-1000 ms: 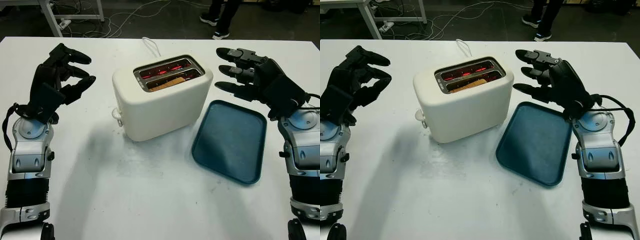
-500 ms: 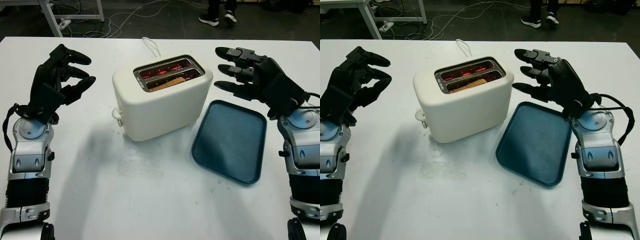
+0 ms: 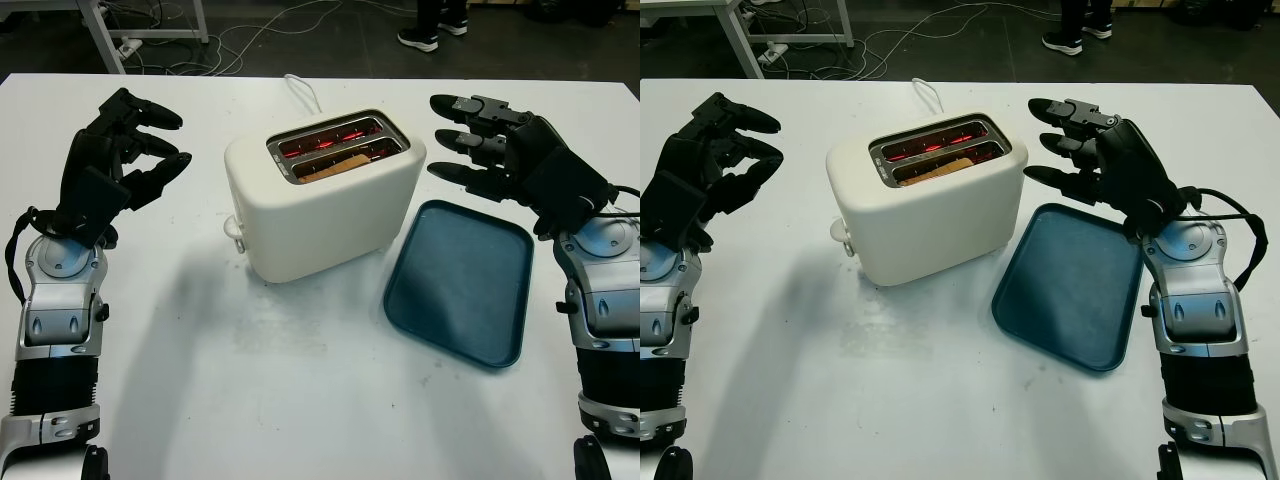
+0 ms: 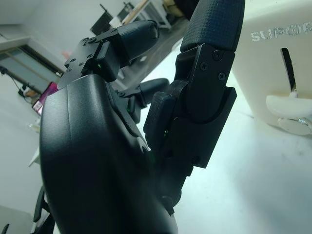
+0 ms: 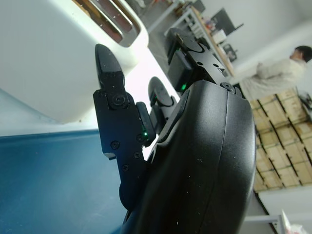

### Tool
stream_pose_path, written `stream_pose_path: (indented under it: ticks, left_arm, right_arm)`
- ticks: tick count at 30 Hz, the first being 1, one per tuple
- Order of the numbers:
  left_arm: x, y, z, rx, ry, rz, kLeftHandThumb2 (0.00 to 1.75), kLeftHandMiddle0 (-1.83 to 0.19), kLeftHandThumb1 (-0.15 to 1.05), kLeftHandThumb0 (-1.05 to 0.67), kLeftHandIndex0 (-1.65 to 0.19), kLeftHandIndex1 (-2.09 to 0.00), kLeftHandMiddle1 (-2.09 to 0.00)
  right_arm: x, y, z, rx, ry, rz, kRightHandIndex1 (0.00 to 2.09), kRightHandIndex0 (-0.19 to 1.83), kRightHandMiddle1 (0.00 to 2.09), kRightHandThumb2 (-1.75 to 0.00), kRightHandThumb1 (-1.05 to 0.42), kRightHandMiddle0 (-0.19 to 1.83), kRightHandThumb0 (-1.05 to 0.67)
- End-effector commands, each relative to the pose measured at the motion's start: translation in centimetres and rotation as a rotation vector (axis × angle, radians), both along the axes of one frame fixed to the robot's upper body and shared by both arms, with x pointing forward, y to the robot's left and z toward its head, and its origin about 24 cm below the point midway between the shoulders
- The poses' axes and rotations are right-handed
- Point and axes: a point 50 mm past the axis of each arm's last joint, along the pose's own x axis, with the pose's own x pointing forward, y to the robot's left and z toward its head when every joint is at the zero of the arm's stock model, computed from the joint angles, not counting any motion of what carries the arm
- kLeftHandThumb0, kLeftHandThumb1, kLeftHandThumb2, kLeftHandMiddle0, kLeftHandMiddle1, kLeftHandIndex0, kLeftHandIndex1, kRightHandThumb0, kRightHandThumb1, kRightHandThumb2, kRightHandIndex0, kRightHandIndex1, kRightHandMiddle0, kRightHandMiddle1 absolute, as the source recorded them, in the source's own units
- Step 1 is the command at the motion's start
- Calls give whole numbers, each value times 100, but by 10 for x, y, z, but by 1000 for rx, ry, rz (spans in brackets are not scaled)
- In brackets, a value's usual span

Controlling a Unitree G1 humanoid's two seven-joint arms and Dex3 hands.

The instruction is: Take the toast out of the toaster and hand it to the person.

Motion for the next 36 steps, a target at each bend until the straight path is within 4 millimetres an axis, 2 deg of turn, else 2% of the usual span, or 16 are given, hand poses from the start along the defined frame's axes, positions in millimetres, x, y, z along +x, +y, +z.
stream_pose_path:
  ticks: [1, 8, 24, 36]
  left_arm:
    - [-1, 2, 3, 16, -13, 2, 20, -28, 92, -105, -26, -138, -145]
    - [-2, 3, 2, 12, -10, 2, 20, -27, 92, -105, -26, -137, -144]
    - [-9, 1, -2, -42, -12, -34, 14, -26, 92, -105, -30, -123, -136]
    - [-6, 0, 0, -28, -27, -37, 16, -26, 92, -105, -29, -124, -137]
  right_arm:
    - [0, 2, 3, 23, -7, 9, 5, 49, 0, 0, -91, 47, -33]
    - [0, 1, 1, 20, -9, 17, 6, 50, 1, 0, -91, 48, -39]
    - [-2, 2, 0, 23, 11, 11, 7, 47, 0, 0, -91, 47, -34]
    - [0, 2, 0, 19, 0, 11, 8, 48, 1, 0, -91, 48, -36]
